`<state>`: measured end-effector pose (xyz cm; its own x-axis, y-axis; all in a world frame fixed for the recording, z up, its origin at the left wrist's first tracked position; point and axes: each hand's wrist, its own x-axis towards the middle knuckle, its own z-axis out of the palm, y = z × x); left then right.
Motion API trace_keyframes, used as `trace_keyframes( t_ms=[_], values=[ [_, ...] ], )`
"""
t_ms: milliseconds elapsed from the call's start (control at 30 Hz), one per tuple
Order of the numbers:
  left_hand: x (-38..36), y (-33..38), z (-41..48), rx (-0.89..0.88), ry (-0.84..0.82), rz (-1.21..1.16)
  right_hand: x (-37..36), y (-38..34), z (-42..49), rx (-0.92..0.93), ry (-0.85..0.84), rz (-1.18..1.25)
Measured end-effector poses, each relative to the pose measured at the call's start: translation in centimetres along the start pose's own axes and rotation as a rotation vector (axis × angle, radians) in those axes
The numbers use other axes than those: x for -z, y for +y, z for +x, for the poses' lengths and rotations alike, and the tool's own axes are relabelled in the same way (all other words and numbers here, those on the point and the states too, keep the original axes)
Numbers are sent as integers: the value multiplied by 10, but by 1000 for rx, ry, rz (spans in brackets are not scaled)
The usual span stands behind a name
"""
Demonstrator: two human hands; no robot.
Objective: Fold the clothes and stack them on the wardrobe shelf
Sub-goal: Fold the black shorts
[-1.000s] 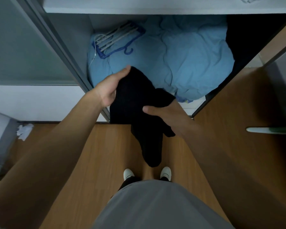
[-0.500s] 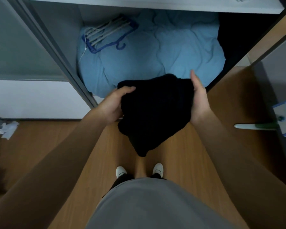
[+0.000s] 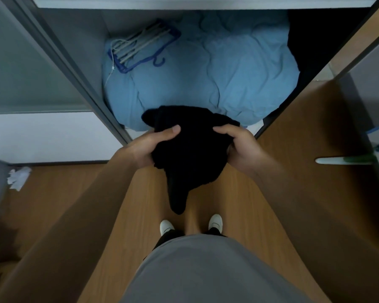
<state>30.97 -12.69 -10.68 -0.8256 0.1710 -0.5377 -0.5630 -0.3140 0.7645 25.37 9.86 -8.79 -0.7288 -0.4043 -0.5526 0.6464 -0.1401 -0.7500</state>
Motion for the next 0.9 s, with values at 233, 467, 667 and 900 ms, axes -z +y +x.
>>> trace_keyframes(
  t_ms=[233, 467, 667, 900],
  values=[
    [-11, 11, 2, -125, 153, -171, 21, -37, 8, 63, 133, 150],
    [-22, 21, 2, -66, 174, -294, 15, 12, 14, 244, -15, -179],
    [1, 31, 3, -118, 252, -119, 20, -9, 14, 285, 84, -408],
    [15, 35, 10, -176, 221, 69, 22, -32, 10, 242, 92, -463]
  ],
)
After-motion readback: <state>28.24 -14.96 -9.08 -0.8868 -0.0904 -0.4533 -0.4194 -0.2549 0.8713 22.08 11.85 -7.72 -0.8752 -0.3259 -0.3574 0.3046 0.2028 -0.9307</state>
